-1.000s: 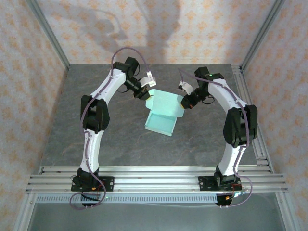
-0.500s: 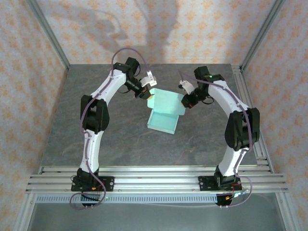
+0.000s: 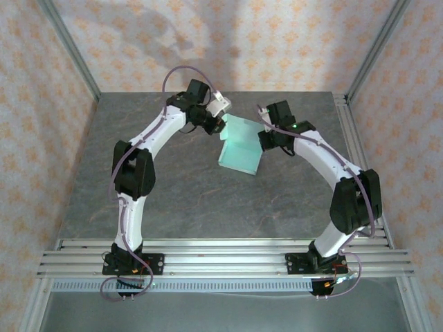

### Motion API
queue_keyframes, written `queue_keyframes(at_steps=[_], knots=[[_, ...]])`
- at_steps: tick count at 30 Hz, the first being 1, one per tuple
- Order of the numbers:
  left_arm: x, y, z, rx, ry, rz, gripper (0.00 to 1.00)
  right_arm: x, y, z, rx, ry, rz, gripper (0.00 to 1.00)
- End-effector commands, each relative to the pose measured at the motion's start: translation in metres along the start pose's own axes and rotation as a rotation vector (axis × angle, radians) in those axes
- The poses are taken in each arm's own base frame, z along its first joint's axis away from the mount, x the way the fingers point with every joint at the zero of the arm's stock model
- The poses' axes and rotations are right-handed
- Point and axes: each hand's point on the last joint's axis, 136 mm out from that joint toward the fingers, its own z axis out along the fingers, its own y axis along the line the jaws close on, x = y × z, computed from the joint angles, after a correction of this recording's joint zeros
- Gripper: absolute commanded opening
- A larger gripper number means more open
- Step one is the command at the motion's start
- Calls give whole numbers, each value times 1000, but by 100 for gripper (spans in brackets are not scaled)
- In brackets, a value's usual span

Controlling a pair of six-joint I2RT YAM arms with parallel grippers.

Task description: Fold the paper box

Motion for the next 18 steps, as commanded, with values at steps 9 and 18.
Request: queue_keyframes(at_steps=[9, 18], knots=[[-25, -12, 4, -236, -133, -218, 0, -48, -22, -19, 253, -332, 315, 0], [-19, -13, 13, -287, -180, -309, 0, -45, -26, -5, 302, -475, 510, 0]])
